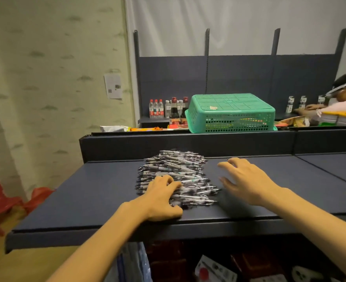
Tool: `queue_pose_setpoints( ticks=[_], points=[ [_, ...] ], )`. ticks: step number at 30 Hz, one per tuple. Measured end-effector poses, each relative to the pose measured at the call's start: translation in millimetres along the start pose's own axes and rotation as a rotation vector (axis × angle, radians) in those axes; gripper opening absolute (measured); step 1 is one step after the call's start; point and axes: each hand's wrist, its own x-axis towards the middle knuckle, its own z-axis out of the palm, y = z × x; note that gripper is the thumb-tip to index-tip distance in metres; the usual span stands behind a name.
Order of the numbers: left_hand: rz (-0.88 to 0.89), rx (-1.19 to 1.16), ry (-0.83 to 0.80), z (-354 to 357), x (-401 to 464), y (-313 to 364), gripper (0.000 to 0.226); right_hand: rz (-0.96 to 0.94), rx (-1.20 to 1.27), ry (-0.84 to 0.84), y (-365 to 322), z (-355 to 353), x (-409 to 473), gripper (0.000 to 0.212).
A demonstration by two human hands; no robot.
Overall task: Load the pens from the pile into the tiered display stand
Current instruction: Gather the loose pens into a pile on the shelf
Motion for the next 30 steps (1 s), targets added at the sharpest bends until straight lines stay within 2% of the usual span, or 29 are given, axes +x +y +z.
queue_pose_setpoints(
  ticks=[4,11,16,25,30],
  points=[
    [-0.065,0.101,0.04,7,3,13,0.076,0.009,0.008,-0.015,8,6,-18,0.049],
    [-0.036,0.171,0.174,21,-8,23,0.084,0.024,0.104,-0.039,28,9,-40,0.045],
    [-0.039,0.165,0.155,19,-8,29,0.079,0.027,0.197,-0.049,34,15,-44,0.044],
    [-0.031,0.017,0.111,15,-2,24,0.042,0.013,0.262,-0.047,40,20,-42,0.042],
    [-0.017,0.051,0.147,17,6,20,0.031,0.013,0.257,-0.031,42,18,-29,0.041]
  ],
)
